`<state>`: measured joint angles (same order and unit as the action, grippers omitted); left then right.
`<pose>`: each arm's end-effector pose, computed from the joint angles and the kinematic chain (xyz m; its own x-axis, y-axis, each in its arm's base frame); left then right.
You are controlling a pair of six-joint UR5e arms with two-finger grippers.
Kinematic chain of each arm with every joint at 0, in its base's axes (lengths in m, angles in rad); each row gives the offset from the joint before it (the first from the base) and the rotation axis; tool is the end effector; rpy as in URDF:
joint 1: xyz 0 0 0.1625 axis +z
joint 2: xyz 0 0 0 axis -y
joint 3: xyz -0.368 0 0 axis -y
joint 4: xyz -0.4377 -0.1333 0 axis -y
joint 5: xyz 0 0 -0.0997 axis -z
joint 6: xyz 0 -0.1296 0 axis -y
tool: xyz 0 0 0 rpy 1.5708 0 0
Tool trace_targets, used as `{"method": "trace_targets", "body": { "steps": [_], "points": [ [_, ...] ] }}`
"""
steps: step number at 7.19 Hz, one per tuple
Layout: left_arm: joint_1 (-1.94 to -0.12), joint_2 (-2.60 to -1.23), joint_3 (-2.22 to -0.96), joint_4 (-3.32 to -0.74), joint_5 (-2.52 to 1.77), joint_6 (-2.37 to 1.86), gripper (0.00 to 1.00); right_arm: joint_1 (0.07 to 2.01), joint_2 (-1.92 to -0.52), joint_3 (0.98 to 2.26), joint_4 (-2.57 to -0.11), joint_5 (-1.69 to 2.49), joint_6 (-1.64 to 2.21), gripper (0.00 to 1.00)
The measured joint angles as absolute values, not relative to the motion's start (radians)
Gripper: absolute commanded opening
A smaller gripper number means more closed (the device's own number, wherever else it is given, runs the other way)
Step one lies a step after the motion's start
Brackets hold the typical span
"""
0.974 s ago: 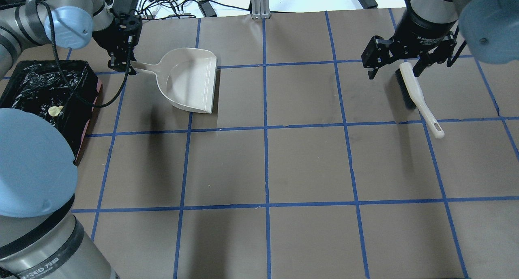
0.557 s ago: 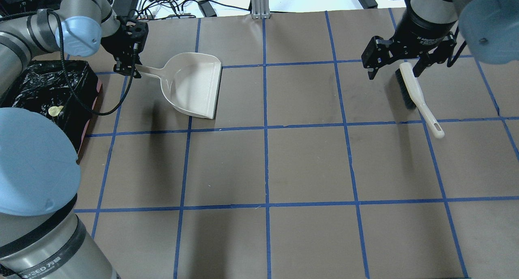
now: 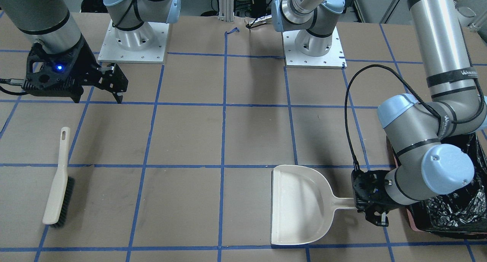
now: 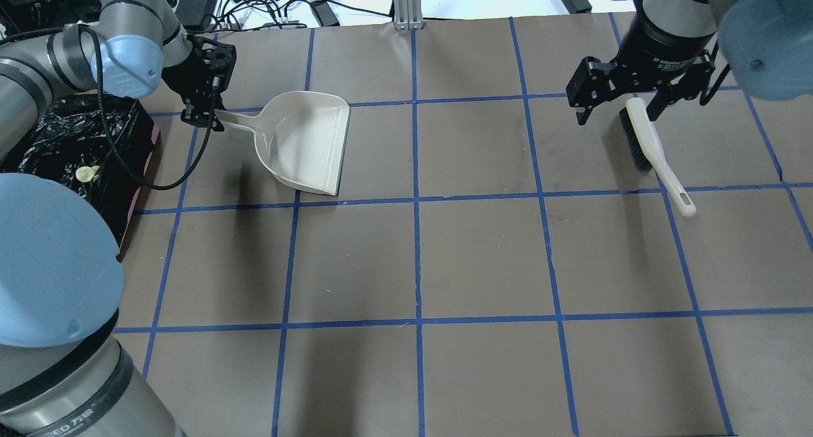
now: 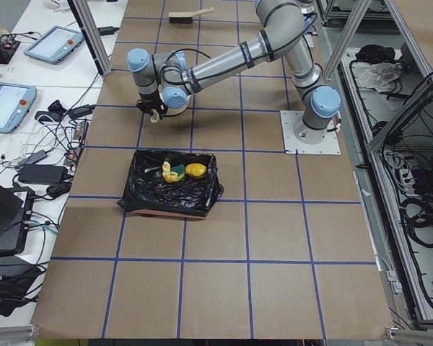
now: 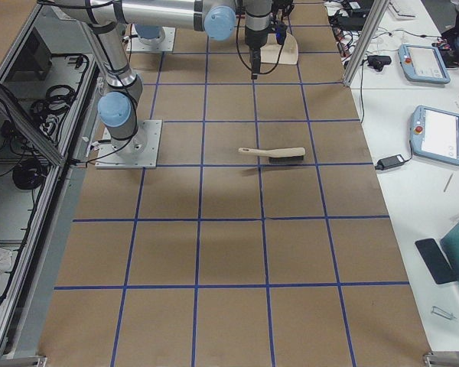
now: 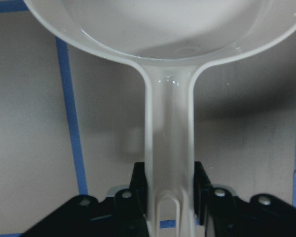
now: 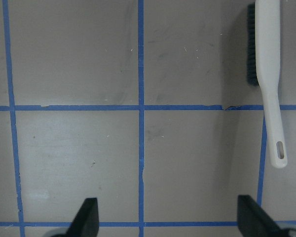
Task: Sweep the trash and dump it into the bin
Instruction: 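Lower the empty dustpan back onto the table with the left gripper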
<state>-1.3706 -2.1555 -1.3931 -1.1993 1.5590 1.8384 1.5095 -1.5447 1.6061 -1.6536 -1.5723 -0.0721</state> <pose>0.0071 -0.7129 0.1630 0.0674 0.9972 0.0311 0.9975 -0.0668 -0.0208 0.0992 -0.5561 0.3761 -0.9999 -0.0108 0.0030 -0.0108 0.9997 -0.0212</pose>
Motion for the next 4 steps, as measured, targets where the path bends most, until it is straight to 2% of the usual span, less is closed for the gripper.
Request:
{"method": "trace_targets", "body": {
  "steps": [4],
  "points": [
    [-1.365, -2.101, -1.374, -1.182, 1.499, 1.806, 0.69, 1.509, -1.544, 1.606, -1.654, -1.574, -0.072, 1.0]
  ]
}}
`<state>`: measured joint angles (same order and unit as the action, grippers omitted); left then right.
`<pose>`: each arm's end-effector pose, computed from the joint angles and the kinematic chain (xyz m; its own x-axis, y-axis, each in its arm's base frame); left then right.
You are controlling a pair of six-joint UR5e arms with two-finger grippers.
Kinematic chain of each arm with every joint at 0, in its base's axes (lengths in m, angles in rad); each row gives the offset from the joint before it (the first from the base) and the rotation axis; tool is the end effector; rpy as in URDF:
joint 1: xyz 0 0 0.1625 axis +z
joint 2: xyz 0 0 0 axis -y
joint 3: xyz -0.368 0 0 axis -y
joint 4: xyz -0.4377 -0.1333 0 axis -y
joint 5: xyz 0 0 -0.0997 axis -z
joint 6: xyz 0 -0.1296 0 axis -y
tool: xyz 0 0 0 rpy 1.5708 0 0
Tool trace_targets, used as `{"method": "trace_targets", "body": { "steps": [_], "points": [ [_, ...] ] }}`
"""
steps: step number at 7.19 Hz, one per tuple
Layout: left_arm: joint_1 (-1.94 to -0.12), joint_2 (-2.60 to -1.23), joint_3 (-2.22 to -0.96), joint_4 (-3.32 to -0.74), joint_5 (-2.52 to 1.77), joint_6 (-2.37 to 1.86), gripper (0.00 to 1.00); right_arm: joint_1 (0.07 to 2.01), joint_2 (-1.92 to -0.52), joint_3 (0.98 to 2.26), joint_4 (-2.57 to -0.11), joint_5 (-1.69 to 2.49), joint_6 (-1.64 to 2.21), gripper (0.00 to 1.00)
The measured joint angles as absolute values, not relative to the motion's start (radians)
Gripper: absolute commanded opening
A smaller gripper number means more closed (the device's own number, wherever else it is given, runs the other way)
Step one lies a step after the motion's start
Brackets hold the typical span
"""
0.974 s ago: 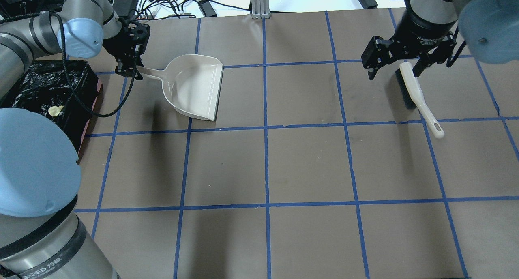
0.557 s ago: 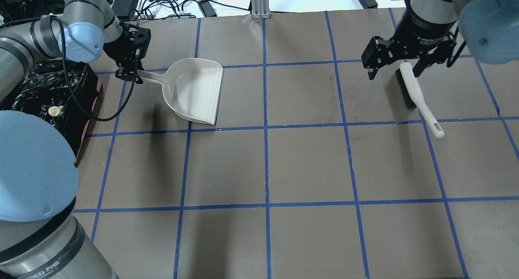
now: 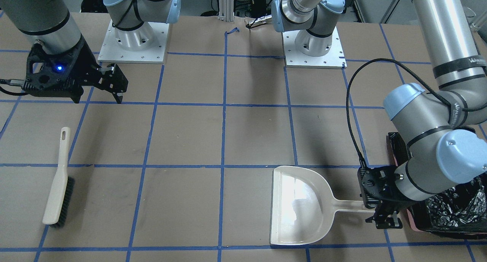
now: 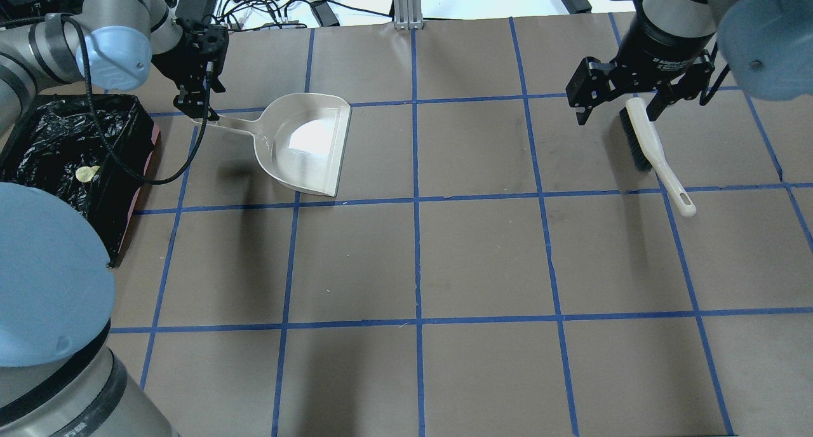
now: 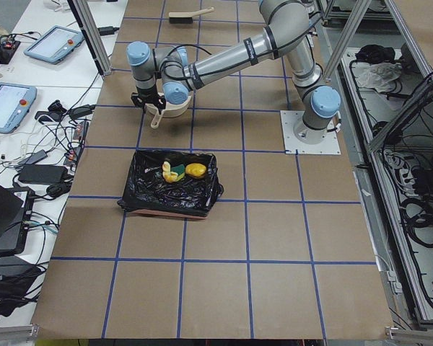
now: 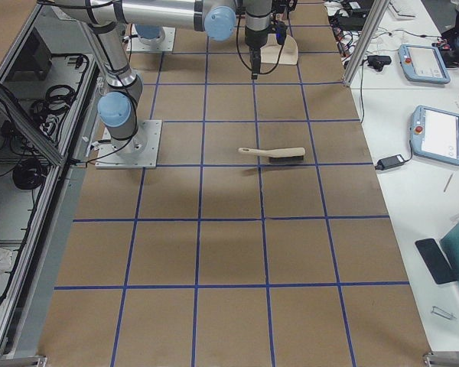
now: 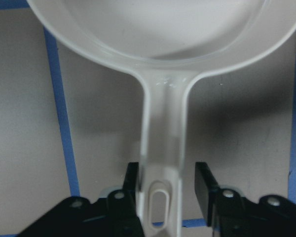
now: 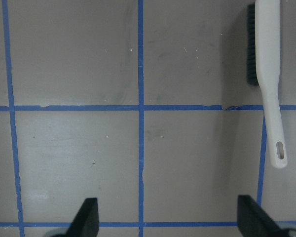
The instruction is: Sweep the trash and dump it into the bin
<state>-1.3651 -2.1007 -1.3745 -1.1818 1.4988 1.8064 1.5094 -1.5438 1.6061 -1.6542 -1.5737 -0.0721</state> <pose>0.0046 -0.7205 0.2132 0.0298 0.9971 -0.0706 0.9978 -0.0339 -0.0569 0.0990 -0.5563 0.3756 -0.9999 -0.0106 0.0044 -0.0107 0.9997 -0.0208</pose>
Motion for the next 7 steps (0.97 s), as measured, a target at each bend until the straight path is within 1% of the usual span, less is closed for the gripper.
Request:
{"method": "trace_targets", "body": {
  "steps": [2, 3, 4, 5, 7],
  "points": [
    [-1.37, -2.011, -1.366, -1.247, 1.484, 1.675, 0.7, 1.509, -1.544, 1.606, -1.654, -1.575, -0.072, 1.0],
    [-1.374, -1.958, -1.366, -1.293, 1.484, 1.565, 0.77, 1.509, -1.543, 1.606, -1.654, -1.575, -0.073, 1.0],
    [-1.378, -1.909, -1.366, -1.342, 1.484, 1.46, 0.93, 1.509, -1.543, 1.606, -1.654, -1.575, -0.073, 1.0],
    [-1.389, -1.857, -1.368, -1.396, 1.486, 1.341, 1.0, 1.509, -1.543, 1.607, -1.654, -1.575, -0.072, 1.0],
    [-1.437, -1.758, -1.383, -1.502, 1.498, 1.066, 1.0, 1.509, -1.543, 1.607, -1.654, -1.575, -0.072, 1.0]
  ]
}}
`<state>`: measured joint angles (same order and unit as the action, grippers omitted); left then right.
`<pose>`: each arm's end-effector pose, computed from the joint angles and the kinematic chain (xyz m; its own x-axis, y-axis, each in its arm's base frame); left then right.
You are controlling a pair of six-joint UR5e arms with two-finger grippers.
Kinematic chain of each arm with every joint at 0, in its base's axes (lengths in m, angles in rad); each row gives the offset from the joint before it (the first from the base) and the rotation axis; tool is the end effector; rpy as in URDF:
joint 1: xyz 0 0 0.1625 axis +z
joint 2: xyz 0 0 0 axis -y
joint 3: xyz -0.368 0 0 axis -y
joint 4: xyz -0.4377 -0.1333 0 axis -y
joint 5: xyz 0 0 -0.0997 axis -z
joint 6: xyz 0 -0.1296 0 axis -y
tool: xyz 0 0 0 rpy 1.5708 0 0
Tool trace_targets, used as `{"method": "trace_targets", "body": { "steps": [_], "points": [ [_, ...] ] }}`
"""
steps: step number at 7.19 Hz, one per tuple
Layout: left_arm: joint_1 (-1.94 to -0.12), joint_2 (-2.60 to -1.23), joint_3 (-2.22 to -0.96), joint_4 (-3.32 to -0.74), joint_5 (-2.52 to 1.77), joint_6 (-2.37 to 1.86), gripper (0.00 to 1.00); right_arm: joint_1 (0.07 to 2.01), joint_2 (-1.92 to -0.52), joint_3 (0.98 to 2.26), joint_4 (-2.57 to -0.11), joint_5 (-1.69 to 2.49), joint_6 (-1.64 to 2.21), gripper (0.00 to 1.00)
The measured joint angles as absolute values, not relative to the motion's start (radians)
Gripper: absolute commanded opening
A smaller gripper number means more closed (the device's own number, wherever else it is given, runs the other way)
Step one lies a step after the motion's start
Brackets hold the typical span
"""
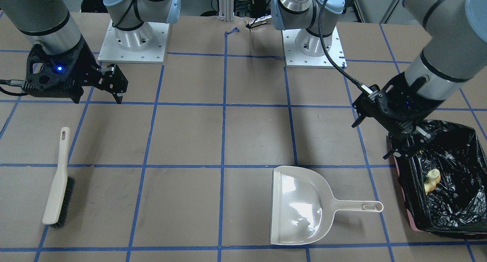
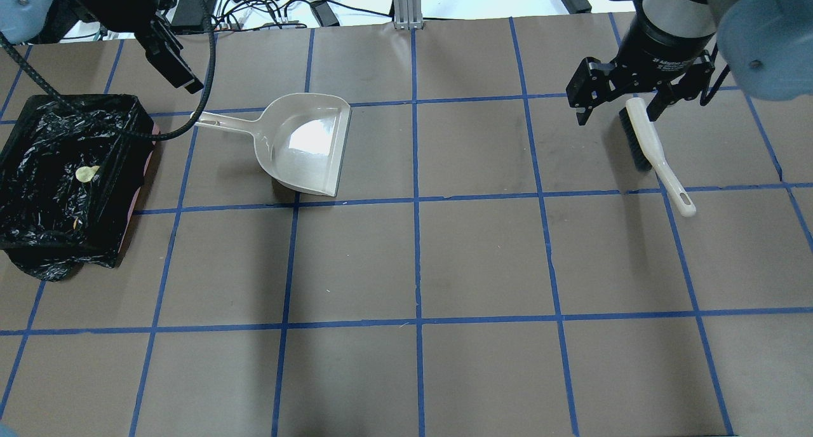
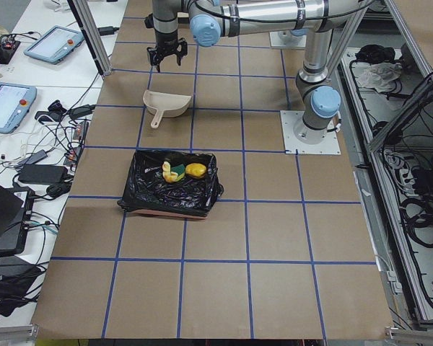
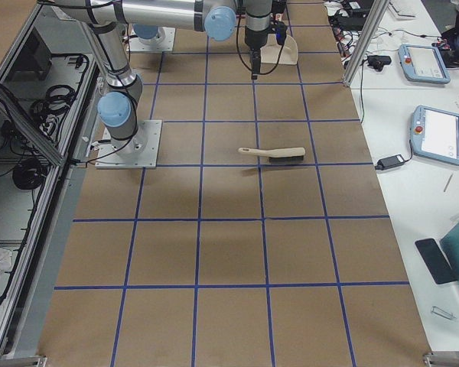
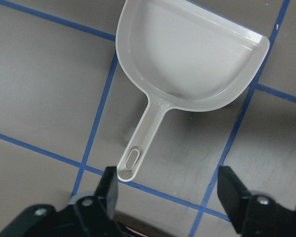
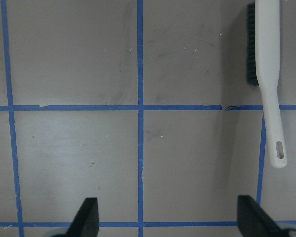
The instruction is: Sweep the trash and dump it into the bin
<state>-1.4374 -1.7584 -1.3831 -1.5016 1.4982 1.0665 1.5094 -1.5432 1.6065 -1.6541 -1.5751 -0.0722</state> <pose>-0.0597 -0.6283 0.4020 -0.5941 0.8040 -0.0257 0.8019 0.5895 -0.0968 0.0988 -0.5564 0.3751 -0.9999 -0.0107 0.0057 -0.0108 0.9997 -0.0196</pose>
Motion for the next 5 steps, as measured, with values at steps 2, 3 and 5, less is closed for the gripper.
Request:
{"method": "trace_targets", "body": {
  "steps": [2, 3, 5],
  "points": [
    [-1.485, -1.679, -1.411, -1.596, 1.501, 0.683, 1.0, 1.509, -1.543, 1.607, -1.655, -1.575, -0.073, 1.0],
    [-1.509, -1.644, -1.439, -1.625, 1.501, 0.501, 1.0, 1.509, -1.543, 1.607, -1.655, -1.575, -0.073, 1.0],
    [-1.548, -1.585, -1.497, -1.647, 1.505, 0.222, 1.0, 1.509, -1.543, 1.607, -1.655, -1.575, -0.074, 1.0]
  ]
}}
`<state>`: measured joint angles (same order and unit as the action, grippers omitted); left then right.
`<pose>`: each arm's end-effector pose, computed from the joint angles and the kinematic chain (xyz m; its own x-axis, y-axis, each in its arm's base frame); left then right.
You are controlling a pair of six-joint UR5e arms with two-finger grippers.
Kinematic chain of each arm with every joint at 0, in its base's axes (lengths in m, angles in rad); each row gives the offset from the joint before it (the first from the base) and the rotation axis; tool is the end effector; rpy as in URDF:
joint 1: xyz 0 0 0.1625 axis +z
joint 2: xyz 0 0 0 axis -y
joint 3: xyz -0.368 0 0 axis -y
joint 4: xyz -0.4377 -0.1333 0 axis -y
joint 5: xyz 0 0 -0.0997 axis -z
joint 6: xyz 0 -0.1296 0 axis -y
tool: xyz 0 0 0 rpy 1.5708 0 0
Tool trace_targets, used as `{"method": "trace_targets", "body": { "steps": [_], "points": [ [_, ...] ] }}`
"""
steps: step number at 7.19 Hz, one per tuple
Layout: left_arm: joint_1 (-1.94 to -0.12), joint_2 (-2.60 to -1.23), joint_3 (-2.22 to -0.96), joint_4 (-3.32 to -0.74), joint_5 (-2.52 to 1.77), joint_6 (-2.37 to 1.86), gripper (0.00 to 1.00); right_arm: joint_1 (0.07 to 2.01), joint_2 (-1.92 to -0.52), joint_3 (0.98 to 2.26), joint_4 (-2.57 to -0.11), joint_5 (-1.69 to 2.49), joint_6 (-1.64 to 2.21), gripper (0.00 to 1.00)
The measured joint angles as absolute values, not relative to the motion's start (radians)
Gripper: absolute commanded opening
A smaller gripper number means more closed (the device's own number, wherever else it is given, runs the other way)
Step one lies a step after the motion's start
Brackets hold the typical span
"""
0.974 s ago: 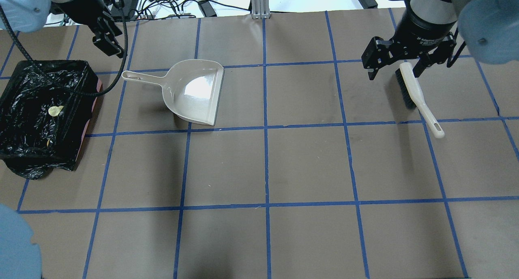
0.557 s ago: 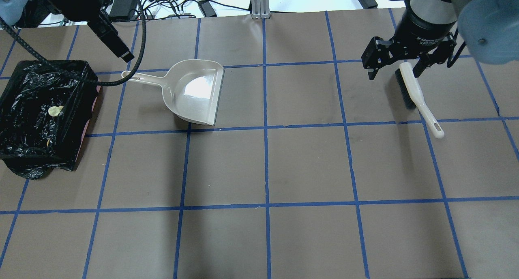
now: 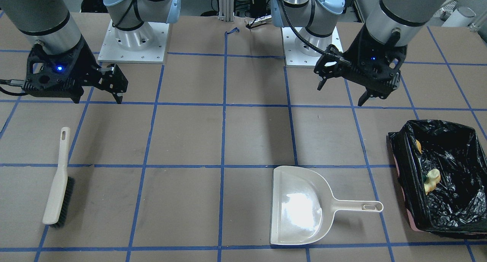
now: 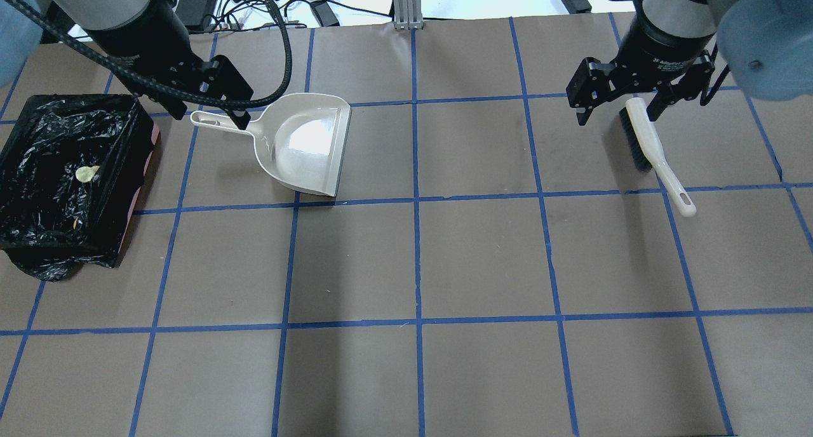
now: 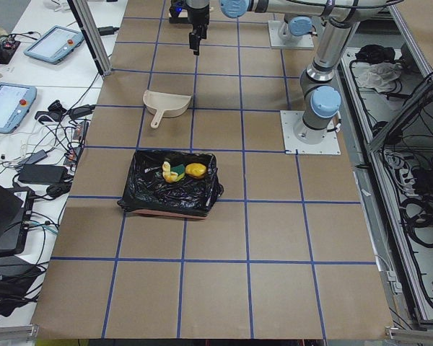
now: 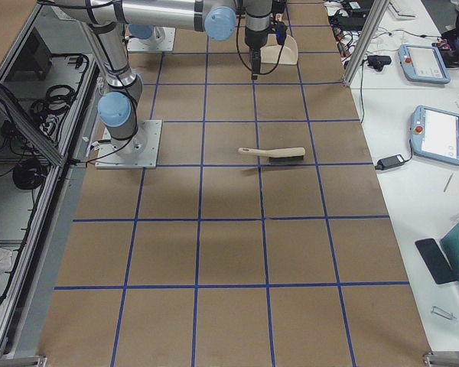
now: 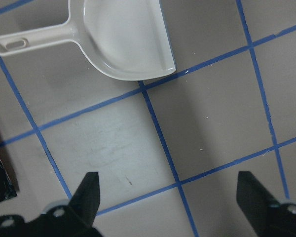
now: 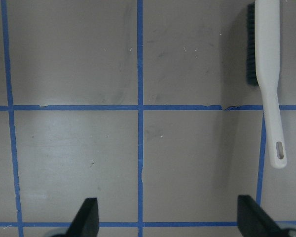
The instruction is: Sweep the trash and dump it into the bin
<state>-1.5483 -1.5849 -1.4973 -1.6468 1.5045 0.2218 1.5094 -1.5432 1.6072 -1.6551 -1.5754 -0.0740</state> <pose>-0.1297 -0.5427 0.4255 -0.9780 0.1969 0.0683 0.1975 0.9803 0.0016 0.0988 -0.5564 0.3748 -0.9999 -0.0125 0.0061 -0.0126 0.9997 -0.0199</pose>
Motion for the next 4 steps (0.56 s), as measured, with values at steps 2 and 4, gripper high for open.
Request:
{"method": "trace_targets", "body": {
  "steps": [2, 4],
  "points": [
    [-1.556, -1.551, -1.517, -1.671, 1.509, 0.129, 1.0, 1.508, -1.543, 1.608, -1.655, -1.575, -0.075, 1.0],
    [-1.553, -1.536, -1.521, -1.673, 1.51, 0.118, 1.0, 1.508, -1.543, 1.608, -1.655, -1.575, -0.076, 1.0]
  ]
}}
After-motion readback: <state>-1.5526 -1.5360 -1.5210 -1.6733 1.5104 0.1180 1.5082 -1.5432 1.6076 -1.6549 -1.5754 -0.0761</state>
